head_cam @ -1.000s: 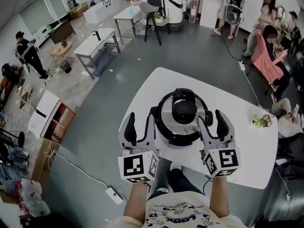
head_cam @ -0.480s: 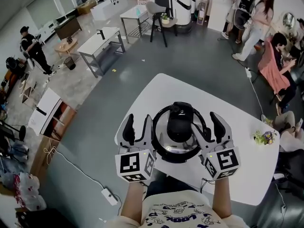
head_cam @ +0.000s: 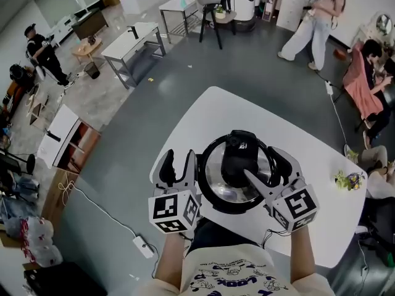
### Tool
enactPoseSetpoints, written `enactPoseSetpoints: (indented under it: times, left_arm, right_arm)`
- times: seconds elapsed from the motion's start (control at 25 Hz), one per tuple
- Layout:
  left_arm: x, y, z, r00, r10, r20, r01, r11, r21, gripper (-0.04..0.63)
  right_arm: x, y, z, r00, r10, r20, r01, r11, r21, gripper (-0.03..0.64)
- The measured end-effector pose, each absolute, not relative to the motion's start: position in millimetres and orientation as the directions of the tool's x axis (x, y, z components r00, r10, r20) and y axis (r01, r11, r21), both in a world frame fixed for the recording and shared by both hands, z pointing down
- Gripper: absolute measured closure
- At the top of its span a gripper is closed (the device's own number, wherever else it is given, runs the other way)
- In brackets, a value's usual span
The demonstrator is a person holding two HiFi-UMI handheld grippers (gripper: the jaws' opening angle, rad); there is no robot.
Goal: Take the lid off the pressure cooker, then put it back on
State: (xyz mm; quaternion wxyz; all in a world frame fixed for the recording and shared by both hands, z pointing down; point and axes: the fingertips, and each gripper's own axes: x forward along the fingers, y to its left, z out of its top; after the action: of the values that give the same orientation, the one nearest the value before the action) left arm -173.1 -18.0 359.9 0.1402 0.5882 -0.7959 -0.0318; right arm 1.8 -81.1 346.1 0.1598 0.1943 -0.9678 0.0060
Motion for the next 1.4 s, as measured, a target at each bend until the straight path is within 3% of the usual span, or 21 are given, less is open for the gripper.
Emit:
enactPoseSetpoints:
  times: [0.64,0.88,1.4]
  left_arm:
    - [-195.6,-22.7,465.1,-0.086,-0.911,0.404,-0.807,0.301,0.507,0.374]
    - [-192.4,-26.1,487.2,-0.025,-0.911,0.411,-0.702,0.308,0.641,0.374]
    - [-183.4,-37.6,502.1,0.045,-0.917,0.396,-0.574,0.301,0.761,0.405]
  right_arm:
    - [-43.5,-64.7,385.7,-0.809,-0.135,0.573,-0.106,0.991,0.084,0.272]
    - [-51.0,-58.2,393.3,-0.755,-0.068,0.653,-0.008,0.996,0.094,0.272]
    - [-50.6,-55.1,420.2,-0.59,0.02,0.807,0.13,0.989,0.071,0.272]
